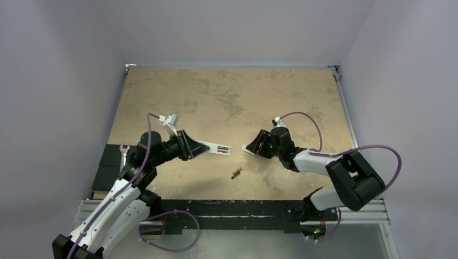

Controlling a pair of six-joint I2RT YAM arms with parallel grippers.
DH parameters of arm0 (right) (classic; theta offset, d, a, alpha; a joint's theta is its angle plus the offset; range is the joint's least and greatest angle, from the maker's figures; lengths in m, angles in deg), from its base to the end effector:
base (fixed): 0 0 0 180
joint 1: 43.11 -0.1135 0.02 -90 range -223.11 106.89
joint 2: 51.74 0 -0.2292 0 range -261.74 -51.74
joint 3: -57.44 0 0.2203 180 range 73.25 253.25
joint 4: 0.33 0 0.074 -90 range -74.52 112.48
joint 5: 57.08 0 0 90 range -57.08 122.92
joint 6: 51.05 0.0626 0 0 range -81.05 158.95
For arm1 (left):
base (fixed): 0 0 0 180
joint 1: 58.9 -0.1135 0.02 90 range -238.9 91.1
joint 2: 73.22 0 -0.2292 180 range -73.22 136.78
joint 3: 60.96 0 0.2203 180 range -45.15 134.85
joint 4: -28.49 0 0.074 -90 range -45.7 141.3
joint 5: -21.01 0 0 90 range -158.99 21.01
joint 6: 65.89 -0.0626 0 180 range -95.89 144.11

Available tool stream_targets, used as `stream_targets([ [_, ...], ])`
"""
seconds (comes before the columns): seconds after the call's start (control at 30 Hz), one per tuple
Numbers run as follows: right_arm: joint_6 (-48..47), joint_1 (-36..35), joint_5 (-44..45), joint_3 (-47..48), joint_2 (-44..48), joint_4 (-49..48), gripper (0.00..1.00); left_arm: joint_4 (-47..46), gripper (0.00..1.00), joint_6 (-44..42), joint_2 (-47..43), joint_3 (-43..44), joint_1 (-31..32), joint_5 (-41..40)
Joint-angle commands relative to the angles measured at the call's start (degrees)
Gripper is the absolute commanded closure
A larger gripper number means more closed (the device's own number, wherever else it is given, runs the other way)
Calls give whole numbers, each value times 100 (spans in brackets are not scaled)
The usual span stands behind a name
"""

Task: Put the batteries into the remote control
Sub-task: Place the battery cover at the center of the board, then place the remote control at the center of the board.

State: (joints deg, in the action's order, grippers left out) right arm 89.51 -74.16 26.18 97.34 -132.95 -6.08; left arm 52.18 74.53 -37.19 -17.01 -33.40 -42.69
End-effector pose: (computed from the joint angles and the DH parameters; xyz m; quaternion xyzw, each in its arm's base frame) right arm 0.2200 0.1410 0.1154 0.1239 0.8794 0.3380 0.3115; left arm 0.1488 -0.1017 0.2433 -0.0335 0.7878 -0.5045 0.3517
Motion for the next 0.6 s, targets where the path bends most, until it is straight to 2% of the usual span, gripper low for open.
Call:
stream_targets([
  [0.0,-263,23,605,369,302,703,44,-122,100,25,-66,-59,-45,-76],
  [0.13,-407,28,894,438,601,1141,40,-158,100,54,-58,-116,-45,-77],
  [0.43,-954,24,1113,605,1448,2022,39,-275,100,251,-4,-315,-45,-106],
  [0.57,-1144,17,753,619,1704,2218,39,-490,100,462,46,-539,-45,-109],
])
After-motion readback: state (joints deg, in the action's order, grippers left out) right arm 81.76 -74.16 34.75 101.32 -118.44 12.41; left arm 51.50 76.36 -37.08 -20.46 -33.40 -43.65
